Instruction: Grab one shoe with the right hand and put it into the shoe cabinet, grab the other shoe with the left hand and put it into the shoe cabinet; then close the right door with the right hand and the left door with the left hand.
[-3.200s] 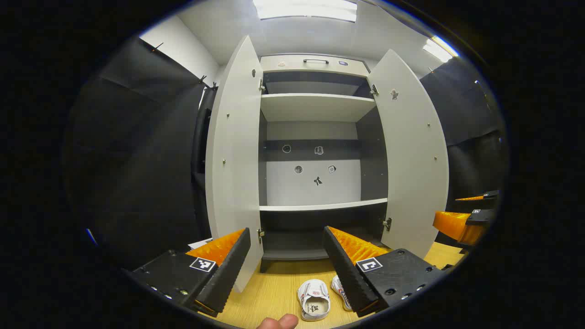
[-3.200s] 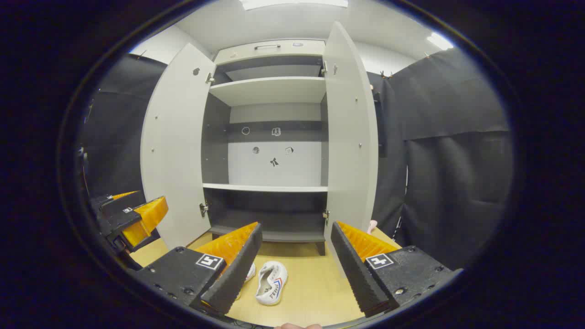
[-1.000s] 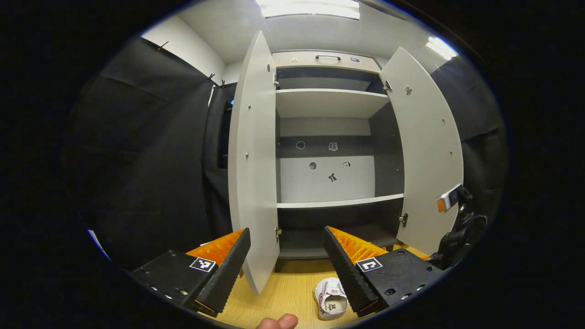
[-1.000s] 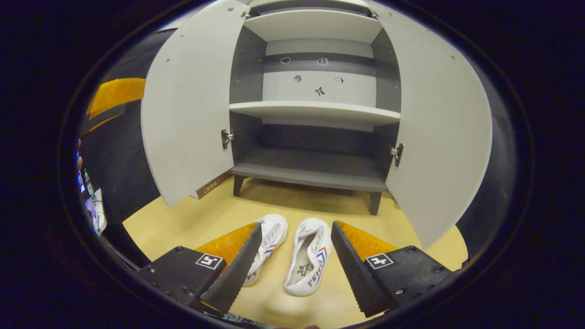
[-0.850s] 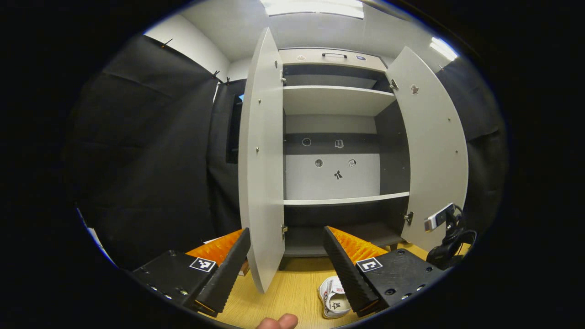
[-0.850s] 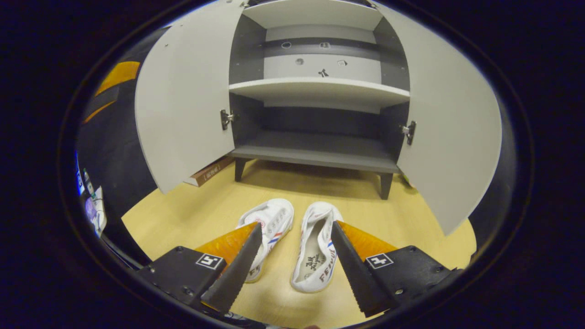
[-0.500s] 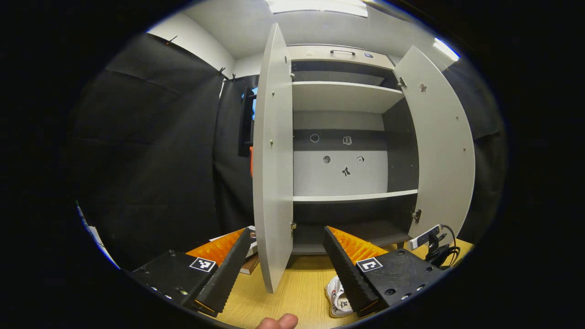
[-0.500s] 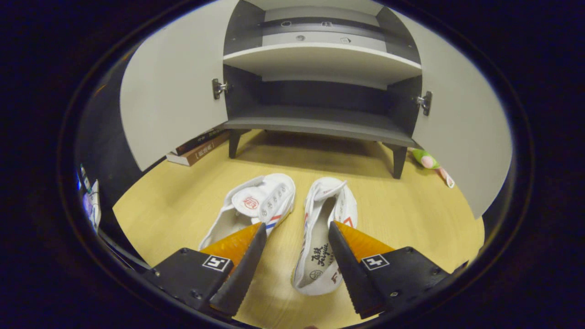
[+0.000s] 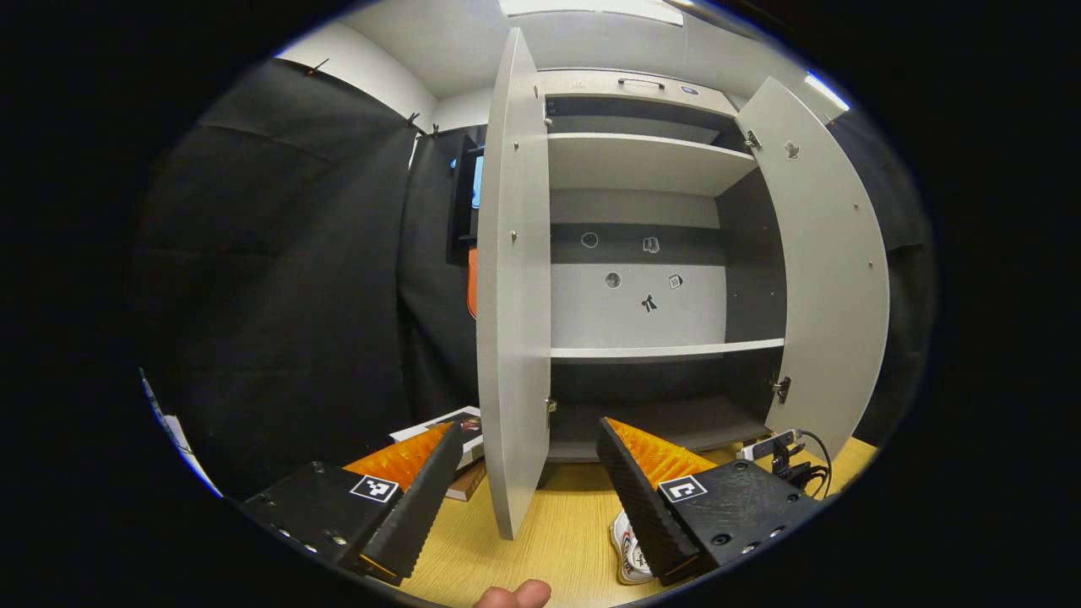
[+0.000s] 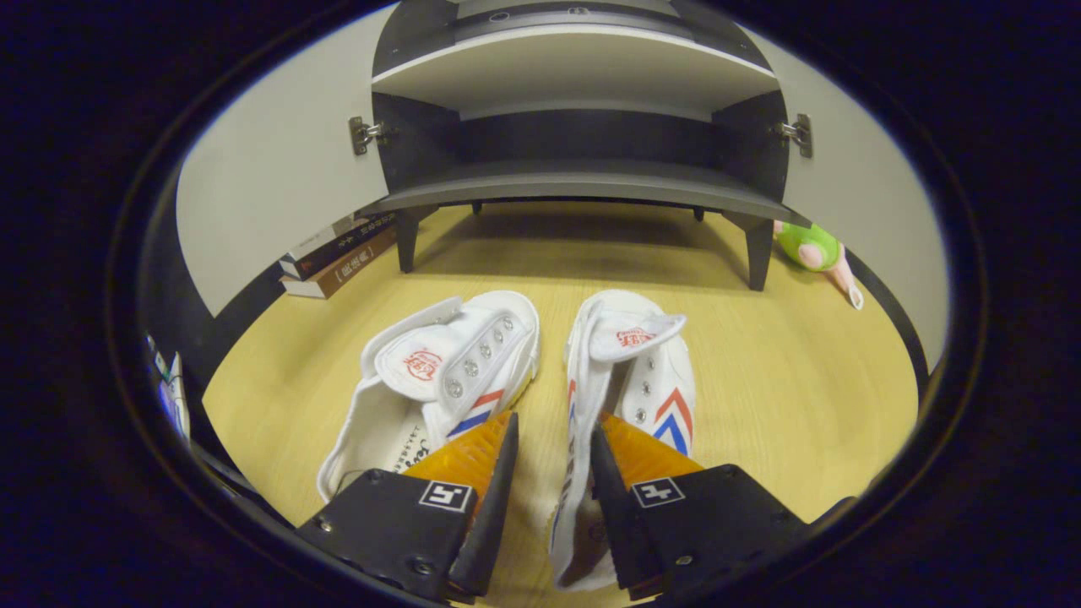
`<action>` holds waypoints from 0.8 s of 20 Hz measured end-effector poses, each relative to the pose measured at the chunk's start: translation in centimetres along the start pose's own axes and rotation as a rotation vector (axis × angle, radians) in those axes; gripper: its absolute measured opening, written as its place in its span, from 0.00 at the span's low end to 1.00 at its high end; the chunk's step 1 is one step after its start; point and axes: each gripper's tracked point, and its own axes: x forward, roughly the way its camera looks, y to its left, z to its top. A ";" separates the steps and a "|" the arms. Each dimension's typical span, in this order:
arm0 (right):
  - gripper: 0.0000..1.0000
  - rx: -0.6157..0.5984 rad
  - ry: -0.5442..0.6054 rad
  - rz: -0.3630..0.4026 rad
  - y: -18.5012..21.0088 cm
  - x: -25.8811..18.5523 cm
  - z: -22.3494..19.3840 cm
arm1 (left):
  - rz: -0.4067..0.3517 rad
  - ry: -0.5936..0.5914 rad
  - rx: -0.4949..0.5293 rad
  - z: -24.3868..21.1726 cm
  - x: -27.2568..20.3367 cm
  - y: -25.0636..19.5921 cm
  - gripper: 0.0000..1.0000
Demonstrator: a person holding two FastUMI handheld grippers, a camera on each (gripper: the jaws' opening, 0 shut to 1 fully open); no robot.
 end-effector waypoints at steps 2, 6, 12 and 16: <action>0.38 -0.018 -0.010 -0.019 -0.2 0.4 0.2 | -0.001 0.011 -0.002 -0.3 0.2 0.0 0.96; 0.24 -0.089 -0.034 -0.072 -0.9 1.1 0.4 | -0.011 0.032 -0.015 -1.1 0.5 -0.4 0.96; 0.04 -0.098 -0.094 -0.062 -1.6 0.7 1.1 | -0.025 0.027 -0.007 -1.3 0.3 -1.1 0.96; 0.04 -0.133 -0.179 -0.081 -2.4 -1.8 3.3 | -0.037 0.036 0.008 -1.6 0.2 -1.8 0.96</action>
